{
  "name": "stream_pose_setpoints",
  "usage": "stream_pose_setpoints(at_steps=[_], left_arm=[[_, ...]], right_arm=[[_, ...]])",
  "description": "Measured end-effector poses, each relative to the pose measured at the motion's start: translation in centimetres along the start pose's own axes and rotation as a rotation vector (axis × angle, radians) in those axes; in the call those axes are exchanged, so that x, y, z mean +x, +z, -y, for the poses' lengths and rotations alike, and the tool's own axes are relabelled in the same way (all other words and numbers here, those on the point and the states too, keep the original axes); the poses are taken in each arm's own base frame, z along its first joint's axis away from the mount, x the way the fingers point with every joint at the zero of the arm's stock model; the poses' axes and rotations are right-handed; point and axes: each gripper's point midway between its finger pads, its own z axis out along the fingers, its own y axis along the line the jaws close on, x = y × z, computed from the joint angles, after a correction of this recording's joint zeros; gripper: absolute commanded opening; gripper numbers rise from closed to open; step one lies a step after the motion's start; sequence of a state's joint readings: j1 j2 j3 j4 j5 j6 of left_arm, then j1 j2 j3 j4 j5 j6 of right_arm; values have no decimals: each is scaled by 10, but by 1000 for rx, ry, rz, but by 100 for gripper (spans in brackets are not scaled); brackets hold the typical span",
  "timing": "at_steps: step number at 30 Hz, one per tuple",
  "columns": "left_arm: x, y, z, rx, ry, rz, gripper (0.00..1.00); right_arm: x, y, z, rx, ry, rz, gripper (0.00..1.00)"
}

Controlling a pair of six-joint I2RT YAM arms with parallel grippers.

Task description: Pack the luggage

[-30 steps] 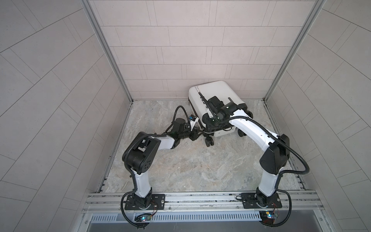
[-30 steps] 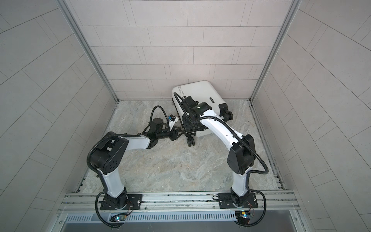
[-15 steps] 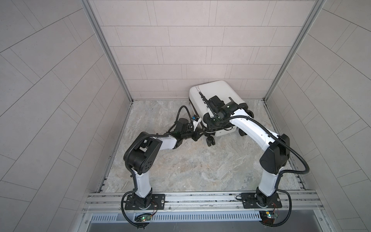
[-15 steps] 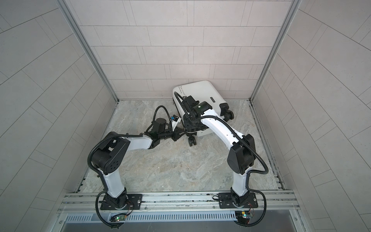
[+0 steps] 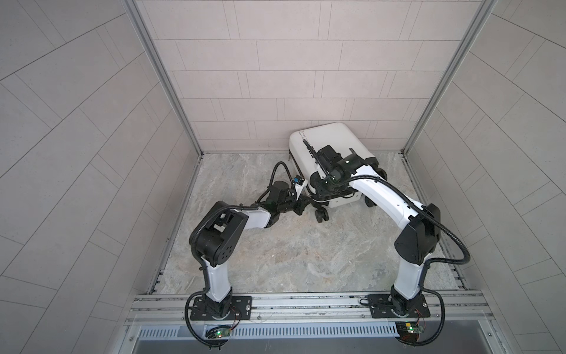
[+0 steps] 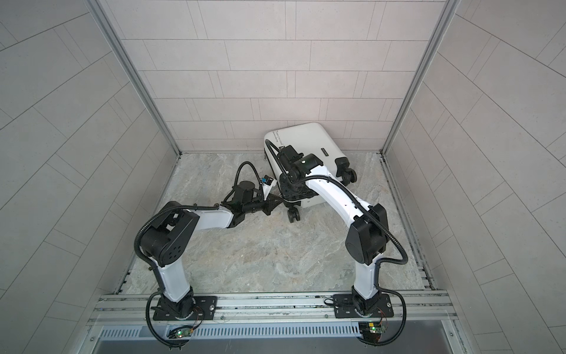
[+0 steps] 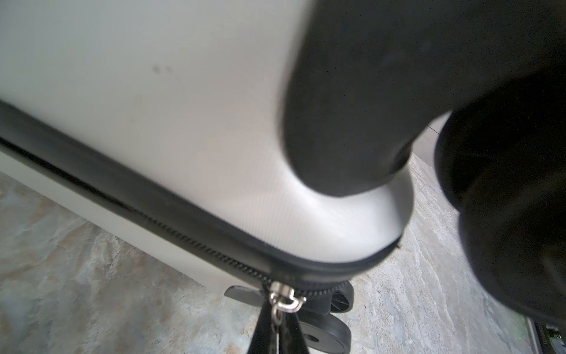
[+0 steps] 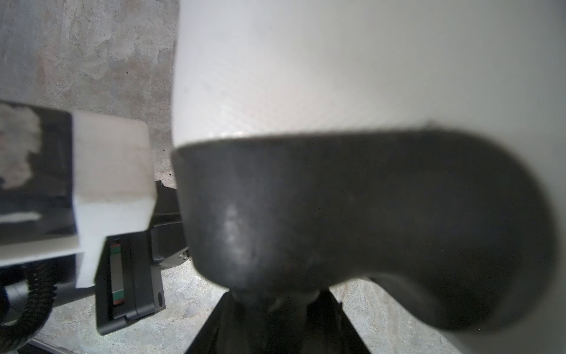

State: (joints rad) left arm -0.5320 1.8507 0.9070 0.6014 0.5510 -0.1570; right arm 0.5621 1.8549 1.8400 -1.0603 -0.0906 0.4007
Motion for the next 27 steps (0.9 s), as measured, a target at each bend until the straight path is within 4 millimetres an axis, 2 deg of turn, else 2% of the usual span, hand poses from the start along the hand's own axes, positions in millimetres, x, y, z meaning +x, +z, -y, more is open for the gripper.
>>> stream_pose_setpoints(at_steps=[9,17,27], left_arm=[[-1,-4,2,-14,2,8,0],[0,-12,6,-29,-12,-31,0],[3,-20,16,-41,-13,-59,0]], right_arm=[[0,0,-1,-3,1,1,9],[0,0,-1,-15,11,-3,0],[-1,-1,-6,-45,31,-17,0]])
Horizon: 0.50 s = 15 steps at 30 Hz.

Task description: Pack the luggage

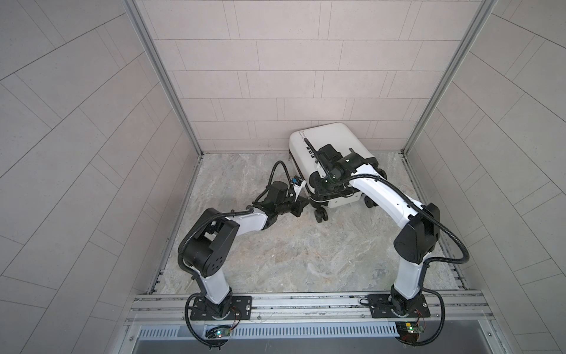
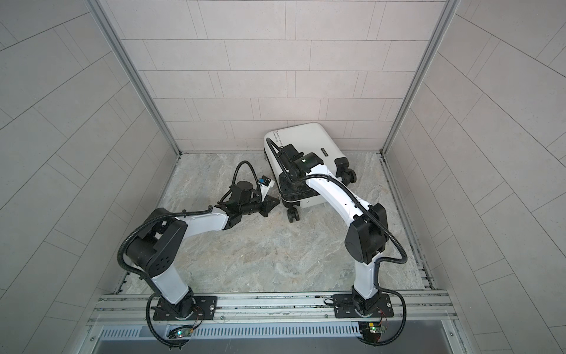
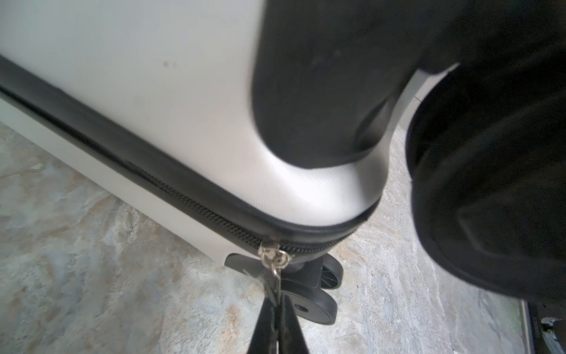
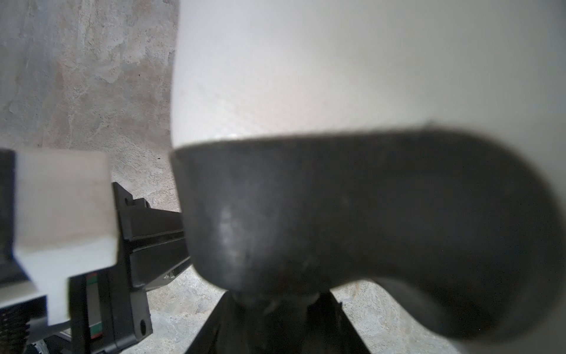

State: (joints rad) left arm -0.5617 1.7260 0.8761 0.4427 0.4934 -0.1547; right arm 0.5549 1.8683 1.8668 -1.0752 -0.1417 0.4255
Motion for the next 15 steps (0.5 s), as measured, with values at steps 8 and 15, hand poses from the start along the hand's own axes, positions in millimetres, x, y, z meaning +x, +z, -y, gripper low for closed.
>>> stream_pose_setpoints(at_steps=[8,15], left_arm=[[4,2,13,7,17,-8,0],[5,3,22,9,18,-5,0]], right_arm=[[0,-1,0,-9,6,-9,0],[2,-2,-1,-16,11,-19,0]])
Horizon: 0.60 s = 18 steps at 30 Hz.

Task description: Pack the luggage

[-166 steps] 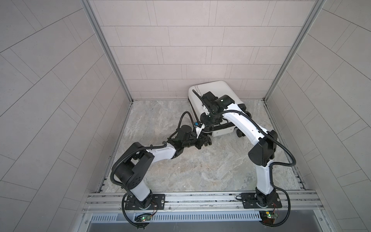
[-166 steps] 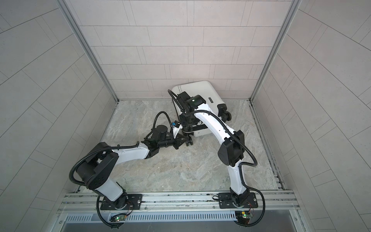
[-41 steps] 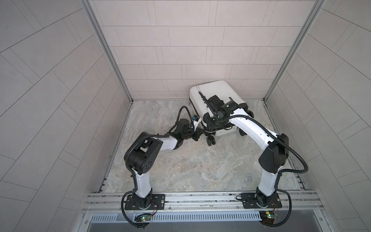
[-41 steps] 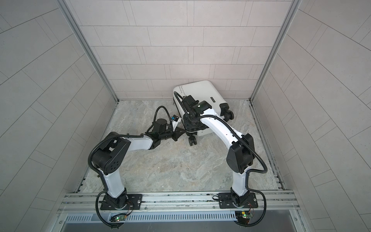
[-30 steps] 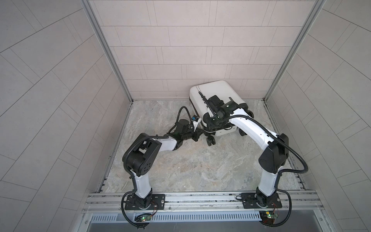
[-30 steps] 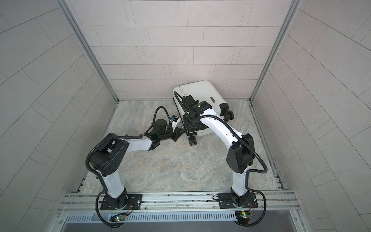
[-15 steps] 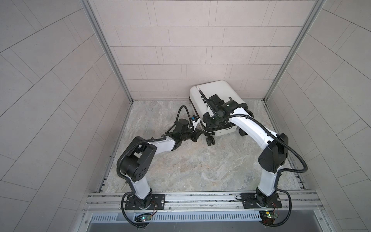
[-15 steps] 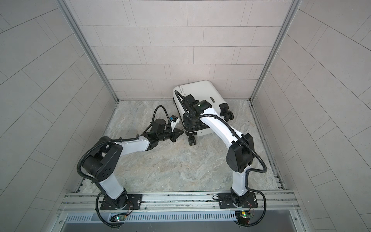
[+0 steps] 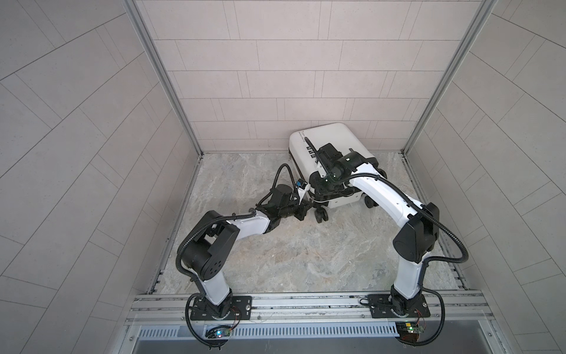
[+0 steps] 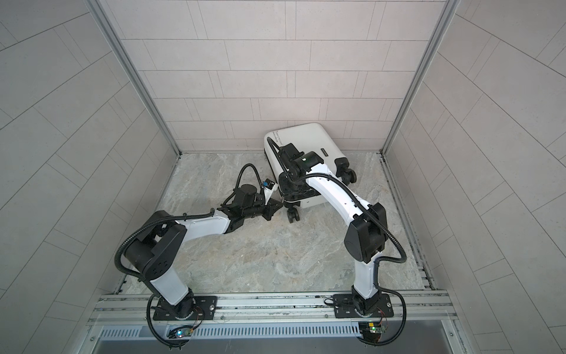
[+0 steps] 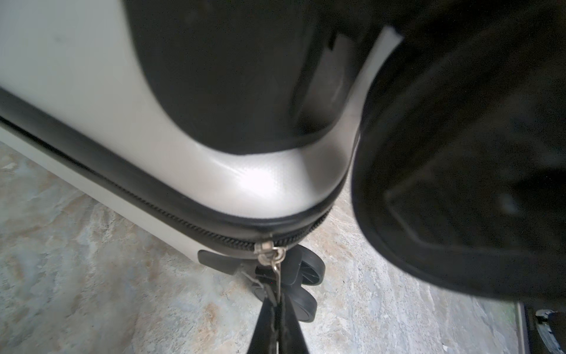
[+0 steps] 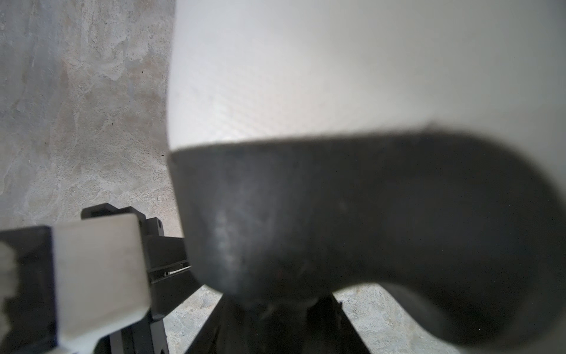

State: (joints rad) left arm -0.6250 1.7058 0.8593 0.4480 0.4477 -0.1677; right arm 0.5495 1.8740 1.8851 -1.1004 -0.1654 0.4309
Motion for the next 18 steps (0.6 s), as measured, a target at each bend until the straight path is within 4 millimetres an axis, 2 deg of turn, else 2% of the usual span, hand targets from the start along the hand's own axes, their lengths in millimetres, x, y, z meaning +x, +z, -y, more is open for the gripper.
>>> stream_pose_setpoints(at_steps=[18], left_arm=[[2,3,22,-24,-44,42,0]], right_arm=[[2,2,-6,-29,33,-28,0]])
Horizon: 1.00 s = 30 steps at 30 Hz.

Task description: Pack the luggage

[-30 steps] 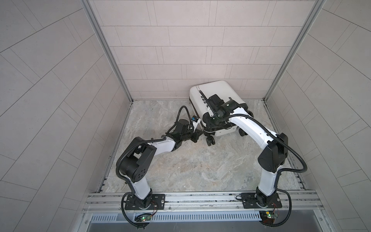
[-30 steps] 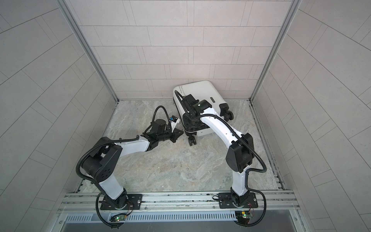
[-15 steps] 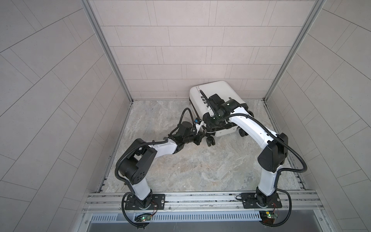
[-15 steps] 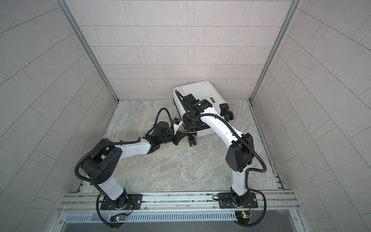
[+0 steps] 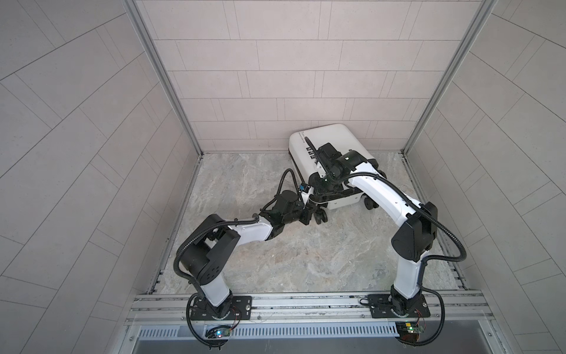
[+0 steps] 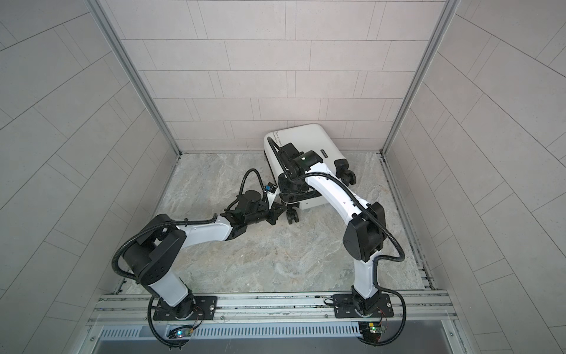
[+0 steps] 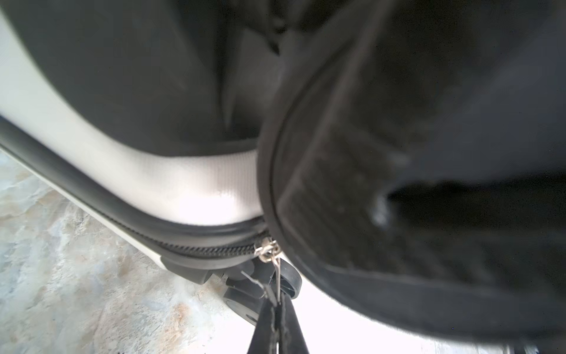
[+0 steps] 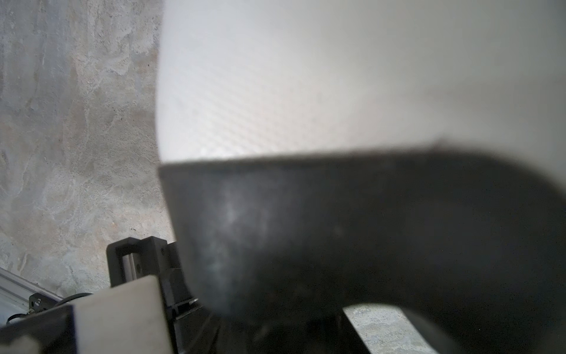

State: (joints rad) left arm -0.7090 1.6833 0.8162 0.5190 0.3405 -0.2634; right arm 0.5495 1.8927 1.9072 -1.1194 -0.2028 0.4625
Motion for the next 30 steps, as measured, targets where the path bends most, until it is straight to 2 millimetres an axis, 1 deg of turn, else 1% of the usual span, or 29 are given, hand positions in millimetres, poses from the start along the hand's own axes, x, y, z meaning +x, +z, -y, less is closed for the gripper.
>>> stream_pose_setpoints(at_steps=[10,15,21,30], left_arm=[[0,1,7,-25,-30,51,0],[3,-1,6,-37,-40,79,0],[2,-2,8,-50,-61,113,0],[-4,-4,20,-83,-116,201,0]], right_arm=[[-1,1,-2,-10,21,3,0],[0,4,-6,-28,35,7,0],[0,5,-6,-38,51,30,0],[1,5,-7,-65,91,79,0]])
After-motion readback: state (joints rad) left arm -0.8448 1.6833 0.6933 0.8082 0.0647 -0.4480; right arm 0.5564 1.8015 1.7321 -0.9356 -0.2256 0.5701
